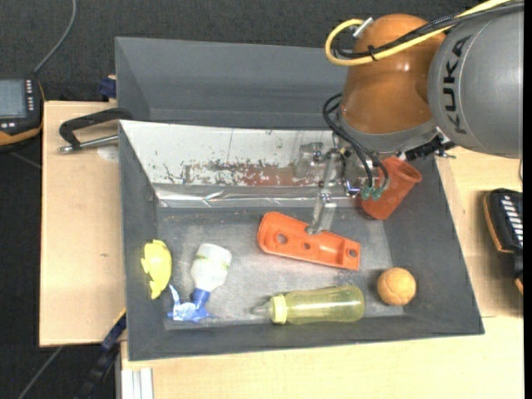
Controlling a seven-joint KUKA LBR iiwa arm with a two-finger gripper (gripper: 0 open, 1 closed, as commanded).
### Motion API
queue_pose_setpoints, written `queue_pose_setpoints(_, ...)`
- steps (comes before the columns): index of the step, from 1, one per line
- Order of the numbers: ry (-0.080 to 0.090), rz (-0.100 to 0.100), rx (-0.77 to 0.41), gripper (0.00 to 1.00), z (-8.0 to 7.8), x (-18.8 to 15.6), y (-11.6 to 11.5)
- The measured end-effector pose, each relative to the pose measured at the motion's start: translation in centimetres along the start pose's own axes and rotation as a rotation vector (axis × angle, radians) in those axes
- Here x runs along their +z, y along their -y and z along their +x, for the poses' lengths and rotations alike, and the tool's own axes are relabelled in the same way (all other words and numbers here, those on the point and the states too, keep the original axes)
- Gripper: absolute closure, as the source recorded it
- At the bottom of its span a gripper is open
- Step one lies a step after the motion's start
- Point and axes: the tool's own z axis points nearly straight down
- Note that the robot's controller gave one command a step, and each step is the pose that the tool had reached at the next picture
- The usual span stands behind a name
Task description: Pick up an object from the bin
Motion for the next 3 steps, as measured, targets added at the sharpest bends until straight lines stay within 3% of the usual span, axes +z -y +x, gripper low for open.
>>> queue_pose_setpoints(1,0.009,-0.001,0.001,0.00,-0.1,-0.5,0.0)
queue_pose_setpoints(2,0.007,-0.002,0.074,0.00,0.5,8.1,1.1)
queue_pose_setpoints(3,0.007,-0.002,0.109,0.00,0.9,8.4,1.5)
